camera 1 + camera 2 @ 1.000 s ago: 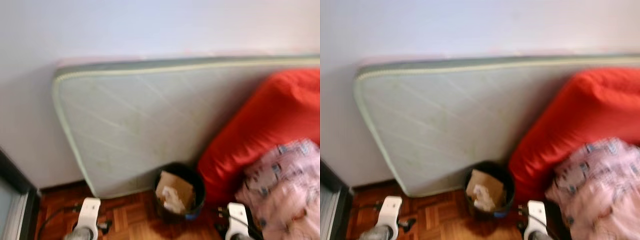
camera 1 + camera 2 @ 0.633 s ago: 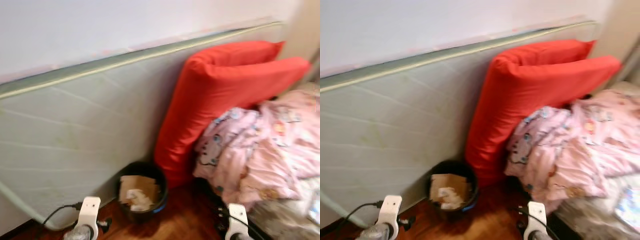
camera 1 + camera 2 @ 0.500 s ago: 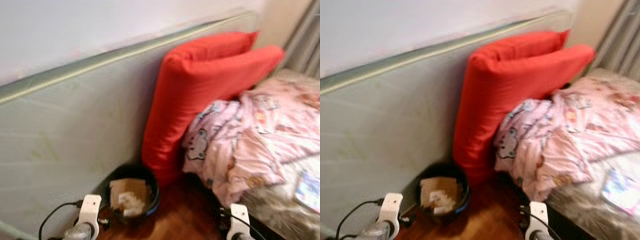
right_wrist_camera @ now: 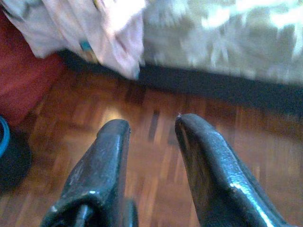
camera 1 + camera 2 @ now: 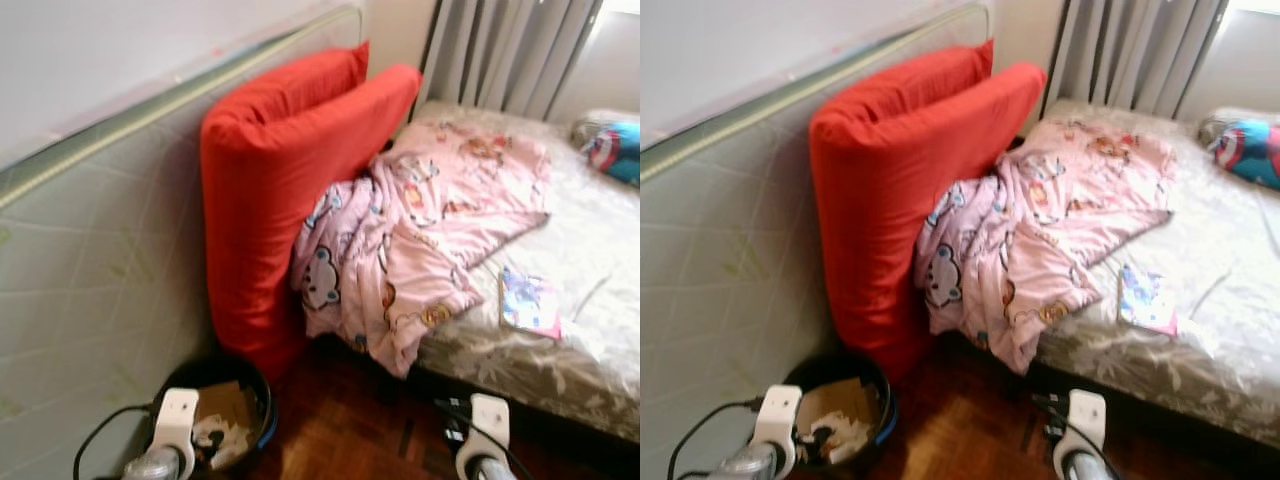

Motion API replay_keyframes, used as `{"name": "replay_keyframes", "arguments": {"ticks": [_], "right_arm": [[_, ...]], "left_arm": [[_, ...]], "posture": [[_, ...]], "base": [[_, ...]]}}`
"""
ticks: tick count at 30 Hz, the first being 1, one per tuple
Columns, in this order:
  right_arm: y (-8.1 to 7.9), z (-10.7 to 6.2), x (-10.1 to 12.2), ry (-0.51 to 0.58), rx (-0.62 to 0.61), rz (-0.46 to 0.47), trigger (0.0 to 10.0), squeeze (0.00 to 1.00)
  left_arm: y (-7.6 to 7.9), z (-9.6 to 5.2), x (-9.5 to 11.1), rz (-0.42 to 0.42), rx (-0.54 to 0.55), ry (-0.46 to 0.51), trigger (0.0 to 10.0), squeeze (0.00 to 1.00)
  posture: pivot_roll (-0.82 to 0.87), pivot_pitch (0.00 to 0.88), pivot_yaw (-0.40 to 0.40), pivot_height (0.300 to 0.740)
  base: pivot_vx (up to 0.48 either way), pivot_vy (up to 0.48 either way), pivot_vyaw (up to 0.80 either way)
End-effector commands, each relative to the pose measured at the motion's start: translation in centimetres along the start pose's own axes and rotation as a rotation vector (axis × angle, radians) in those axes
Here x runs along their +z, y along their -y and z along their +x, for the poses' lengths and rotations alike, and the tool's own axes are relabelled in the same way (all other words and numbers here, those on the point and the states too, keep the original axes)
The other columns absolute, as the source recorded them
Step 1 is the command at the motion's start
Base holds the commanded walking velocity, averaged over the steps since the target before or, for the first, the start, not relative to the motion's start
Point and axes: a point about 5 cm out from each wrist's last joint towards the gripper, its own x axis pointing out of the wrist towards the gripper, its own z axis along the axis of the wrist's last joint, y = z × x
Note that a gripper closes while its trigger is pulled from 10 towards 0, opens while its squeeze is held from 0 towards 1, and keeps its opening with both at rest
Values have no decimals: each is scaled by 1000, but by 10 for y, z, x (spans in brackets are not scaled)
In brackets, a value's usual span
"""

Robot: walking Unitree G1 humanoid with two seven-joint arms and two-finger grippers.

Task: Clean up the room

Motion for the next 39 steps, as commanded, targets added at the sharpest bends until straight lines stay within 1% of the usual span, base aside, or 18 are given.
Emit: {"name": "replay_keyframes", "arguments": {"ticks": [1,3,7,11,13,17,19,20,21,22,27,30,33,35,36,37,38,39], "right_arm": [[1,0,6,59,-11,-44,10000,0],[1,-1,11,115,-1,-55,10000,0],[0,-2,15,167,10,-89,10000,0],[-3,-3,19,212,48,-89,10000,0],[-2,-4,19,227,35,-102,10000,0],[-1,-5,16,224,12,-38,10000,0],[-1,-5,17,229,16,-42,10000,0],[-7,-2,67,469,44,-67,10000,0],[-7,-2,67,469,44,-67,10000,0],[-11,-6,101,638,57,-76,10000,0],[-11,-13,118,731,53,-84,10000,0],[-8,-14,122,741,43,-84,10000,0],[1,-10,114,687,-5,-62,10000,0],[6,-8,95,591,-14,-69,10000,0],[6,-8,95,591,-14,-69,10000,0],[12,-7,86,537,-28,-86,10000,0],[23,-5,72,462,-58,-102,10000,0],[23,-5,72,462,-58,-102,10000,0]], "left_arm": [[-2,-1,-5,-4,6,-18,10000,0],[-2,-1,-5,-6,8,-17,10000,0],[-2,-1,-6,-11,10,-15,10000,0],[-1,-1,-6,-23,10,-11,10000,0],[-1,-1,-7,-26,12,-11,10000,0],[-1,-2,-8,-34,17,-11,10000,0],[-1,-2,-8,-36,18,-11,10000,0],[-1,-2,-8,-38,20,-12,10000,0],[-1,-2,-8,-38,20,-12,10000,0],[-1,-2,-9,-41,23,-12,10000,0],[-1,-2,-9,-47,26,-9,10000,0],[-1,-2,-9,-49,26,-8,10000,0],[0,-2,-9,-53,25,-6,10000,0],[0,-2,-10,-53,25,-6,10000,0],[0,-2,-10,-53,25,-6,10000,0],[0,-2,-10,-53,25,-6,10000,0],[1,-2,-10,-54,25,-6,10000,0],[1,-2,-10,-54,25,-6,10000,0]], "posture": [[-33,0,-23,740],[-35,0,-24,740],[-47,0,-27,740],[-49,0,-28,740],[-59,0,-32,740],[-58,0,-30,740],[-60,0,-30,740],[-61,0,-31,740],[-61,0,-31,740],[-61,0,-34,740],[-62,0,-36,740],[-63,0,-40,740],[-61,0,-42,740],[-59,0,-42,740],[-59,0,-42,740],[-65,0,-44,740],[-63,0,-44,740],[-63,0,-44,740]], "base": [[0,0,0],[0,0,0],[0,0,0],[0,0,0],[0,0,0],[0,0,0],[0,0,0],[0,0,0],[0,0,0],[0,0,0],[0,0,0],[0,0,0],[0,0,0],[0,0,0],[0,0,0],[0,0,0],[0,0,0],[0,0,0]]}}
